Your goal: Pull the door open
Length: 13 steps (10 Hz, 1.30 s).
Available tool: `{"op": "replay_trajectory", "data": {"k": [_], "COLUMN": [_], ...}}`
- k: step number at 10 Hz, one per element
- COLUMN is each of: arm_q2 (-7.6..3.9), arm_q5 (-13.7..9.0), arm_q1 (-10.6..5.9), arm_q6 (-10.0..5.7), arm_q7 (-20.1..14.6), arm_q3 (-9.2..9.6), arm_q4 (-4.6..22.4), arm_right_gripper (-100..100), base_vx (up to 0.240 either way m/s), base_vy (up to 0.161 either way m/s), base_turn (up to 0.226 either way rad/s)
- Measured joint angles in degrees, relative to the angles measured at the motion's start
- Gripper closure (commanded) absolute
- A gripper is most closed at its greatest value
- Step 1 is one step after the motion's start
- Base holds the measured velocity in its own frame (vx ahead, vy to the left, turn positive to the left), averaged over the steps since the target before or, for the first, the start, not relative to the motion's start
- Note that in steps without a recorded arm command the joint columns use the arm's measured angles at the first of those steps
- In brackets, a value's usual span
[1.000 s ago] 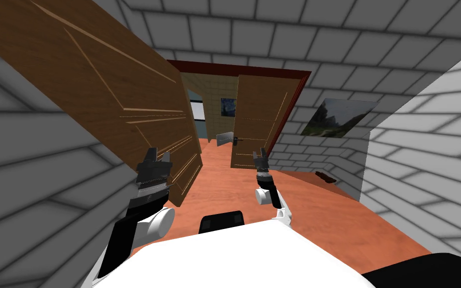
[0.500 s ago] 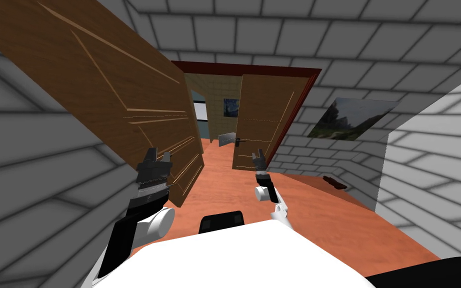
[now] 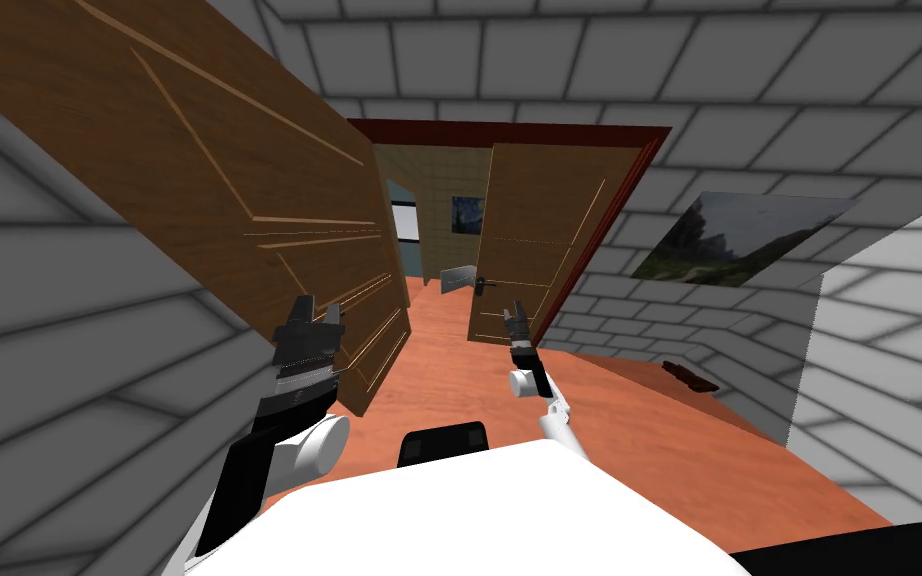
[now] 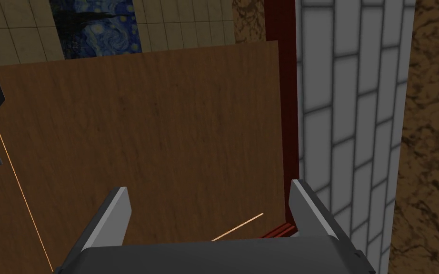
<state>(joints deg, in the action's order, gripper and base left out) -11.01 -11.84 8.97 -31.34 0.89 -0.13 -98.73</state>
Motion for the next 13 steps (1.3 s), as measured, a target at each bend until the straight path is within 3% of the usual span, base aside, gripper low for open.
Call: {"op": "replay_trajectory", "data": {"k": [3,9,11,13], "arm_q2": [-1.68,-3.45,-3.98,-4.88], "arm_q5": [-2.95,-7.37,-8.57,-10.65], "arm_q1": [-2.63,-7.24,-7.94,-10.22], "arm_q6": [0.18,0.36,0.13,0.27], "arm_q7": [0.86,2.94,3.44,4.33], "arm_q3": [-0.44,-0.76,-0.79,-1.01], "arm_q4": [5.53,15.19,17.97,21.93], "arm_right_gripper": [-100,-100,-100,-100], "base_vx": [0.081,0.066,0.067,0.077], "base_vy": [0.001,-0.008,-0.004,-0.019], "base_turn": [0.077,0.066,0.077,0.069]}}
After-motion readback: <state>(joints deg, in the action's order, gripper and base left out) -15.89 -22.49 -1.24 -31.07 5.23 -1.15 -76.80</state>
